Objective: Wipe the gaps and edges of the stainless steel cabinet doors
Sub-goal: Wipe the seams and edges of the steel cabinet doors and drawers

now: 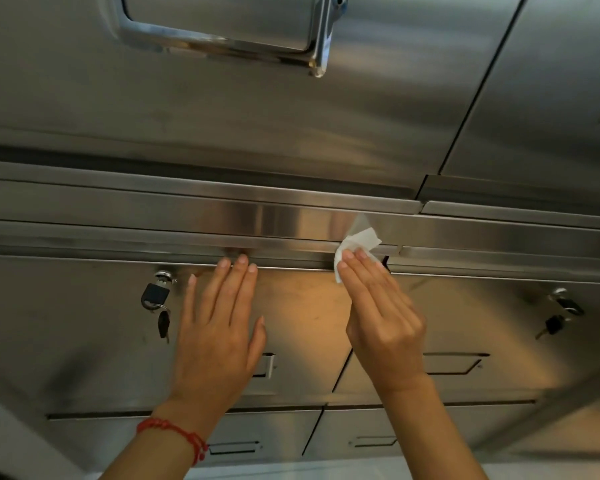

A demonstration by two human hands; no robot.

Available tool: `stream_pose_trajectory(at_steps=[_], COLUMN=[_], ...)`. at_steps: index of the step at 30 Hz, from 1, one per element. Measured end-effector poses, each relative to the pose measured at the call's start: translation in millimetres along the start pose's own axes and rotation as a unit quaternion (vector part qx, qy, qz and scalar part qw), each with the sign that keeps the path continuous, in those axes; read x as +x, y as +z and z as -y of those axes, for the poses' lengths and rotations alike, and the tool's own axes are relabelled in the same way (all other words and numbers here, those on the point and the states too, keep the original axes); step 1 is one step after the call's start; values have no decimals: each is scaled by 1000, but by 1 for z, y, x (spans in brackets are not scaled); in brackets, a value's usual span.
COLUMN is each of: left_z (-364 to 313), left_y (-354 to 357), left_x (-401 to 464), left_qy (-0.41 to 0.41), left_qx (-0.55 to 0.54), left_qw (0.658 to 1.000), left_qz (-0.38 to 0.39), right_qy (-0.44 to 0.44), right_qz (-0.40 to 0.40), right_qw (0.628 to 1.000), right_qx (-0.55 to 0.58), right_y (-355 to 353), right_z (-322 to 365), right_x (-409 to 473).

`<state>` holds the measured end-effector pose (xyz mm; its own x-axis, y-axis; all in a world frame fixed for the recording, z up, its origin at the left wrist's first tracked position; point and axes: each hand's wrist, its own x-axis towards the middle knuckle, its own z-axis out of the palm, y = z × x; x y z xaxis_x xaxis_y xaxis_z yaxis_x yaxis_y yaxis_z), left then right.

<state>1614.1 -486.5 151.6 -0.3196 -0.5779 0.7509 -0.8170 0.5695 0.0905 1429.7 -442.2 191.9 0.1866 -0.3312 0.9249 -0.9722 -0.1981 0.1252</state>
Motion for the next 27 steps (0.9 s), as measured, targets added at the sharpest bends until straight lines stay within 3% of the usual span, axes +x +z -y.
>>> stream_pose_trajectory(at_steps=[27], left_z=[-1], left_y=[-3], left_x=[2], left_qy=[-1], left_qx=[-7], left_qw=[1000], left_qz=[6], right_qy=[28], right_qz=[-5], right_qw=[999], right_qx=[-45], right_y=[-11], right_z=[-15], right_x=[-6])
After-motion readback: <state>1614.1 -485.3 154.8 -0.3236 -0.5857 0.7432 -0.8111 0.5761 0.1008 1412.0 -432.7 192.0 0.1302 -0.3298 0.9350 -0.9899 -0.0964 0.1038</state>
